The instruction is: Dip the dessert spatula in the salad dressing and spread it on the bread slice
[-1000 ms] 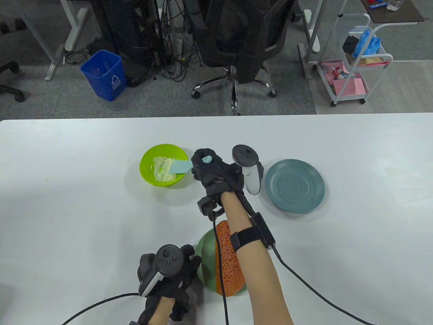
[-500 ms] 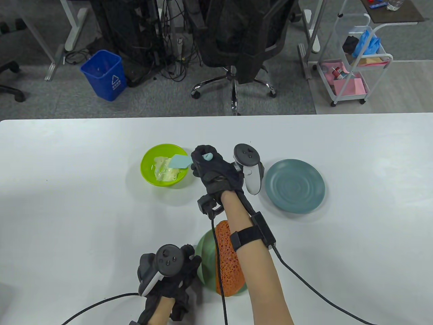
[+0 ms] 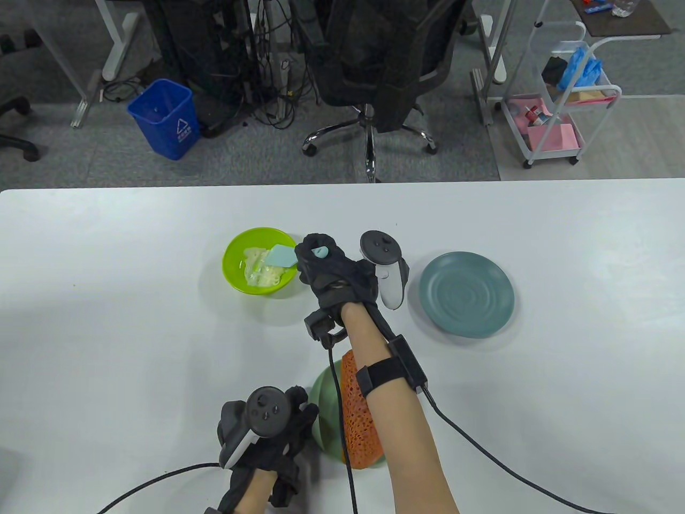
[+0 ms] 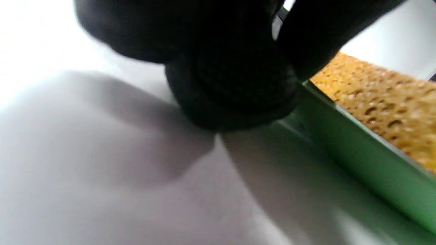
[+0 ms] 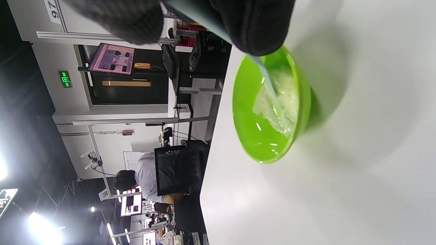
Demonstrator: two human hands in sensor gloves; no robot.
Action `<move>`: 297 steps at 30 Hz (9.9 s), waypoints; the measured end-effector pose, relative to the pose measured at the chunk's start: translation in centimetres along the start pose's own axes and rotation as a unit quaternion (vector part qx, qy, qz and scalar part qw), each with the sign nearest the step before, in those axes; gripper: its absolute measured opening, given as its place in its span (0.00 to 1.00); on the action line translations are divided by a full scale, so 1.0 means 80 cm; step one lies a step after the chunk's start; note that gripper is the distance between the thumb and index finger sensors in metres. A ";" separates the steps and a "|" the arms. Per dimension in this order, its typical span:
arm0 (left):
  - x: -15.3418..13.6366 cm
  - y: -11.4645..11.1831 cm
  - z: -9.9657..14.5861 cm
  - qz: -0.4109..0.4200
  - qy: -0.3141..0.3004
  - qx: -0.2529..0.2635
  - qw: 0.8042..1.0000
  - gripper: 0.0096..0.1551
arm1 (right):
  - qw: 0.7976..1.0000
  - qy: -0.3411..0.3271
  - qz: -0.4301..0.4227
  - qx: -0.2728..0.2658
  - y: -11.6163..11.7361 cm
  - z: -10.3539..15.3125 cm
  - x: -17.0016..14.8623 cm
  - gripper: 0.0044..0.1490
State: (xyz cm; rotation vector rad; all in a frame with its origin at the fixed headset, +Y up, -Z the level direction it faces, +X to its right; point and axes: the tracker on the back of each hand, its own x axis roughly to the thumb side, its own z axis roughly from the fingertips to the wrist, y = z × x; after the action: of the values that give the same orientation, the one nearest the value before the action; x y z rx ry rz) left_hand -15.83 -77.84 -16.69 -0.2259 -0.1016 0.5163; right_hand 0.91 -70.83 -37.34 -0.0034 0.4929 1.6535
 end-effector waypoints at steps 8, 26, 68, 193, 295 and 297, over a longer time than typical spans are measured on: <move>0.000 0.000 0.000 0.002 0.000 0.000 1.000 0.31 | 1.000 -0.009 0.005 -0.006 -0.008 0.011 0.008 0.35; 0.002 -0.001 0.003 -0.007 -0.006 0.001 1.000 0.31 | 0.975 -0.184 -0.125 0.000 -0.087 0.127 0.002 0.33; -0.001 -0.001 0.003 0.012 -0.001 -0.011 1.000 0.31 | 0.958 -0.210 -0.166 -0.100 -0.185 0.246 -0.197 0.25; 0.001 -0.001 0.002 0.019 0.009 -0.017 1.000 0.31 | 0.954 -0.264 -0.055 -0.132 -0.188 0.309 -0.156 0.20; 0.003 -0.002 0.002 0.013 0.008 -0.012 1.000 0.31 | 0.938 -0.276 -0.007 -0.209 -0.147 0.324 -0.140 0.21; 0.003 -0.002 0.002 0.015 0.009 -0.013 1.000 0.31 | 0.936 -0.280 -0.001 -0.214 -0.149 0.327 -0.138 0.21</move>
State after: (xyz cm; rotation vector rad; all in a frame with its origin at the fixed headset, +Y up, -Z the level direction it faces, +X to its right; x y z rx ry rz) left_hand -15.56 -77.85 -16.49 -0.2570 -0.0868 0.5425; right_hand 21.21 -72.23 -14.21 0.1423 -0.3039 1.6388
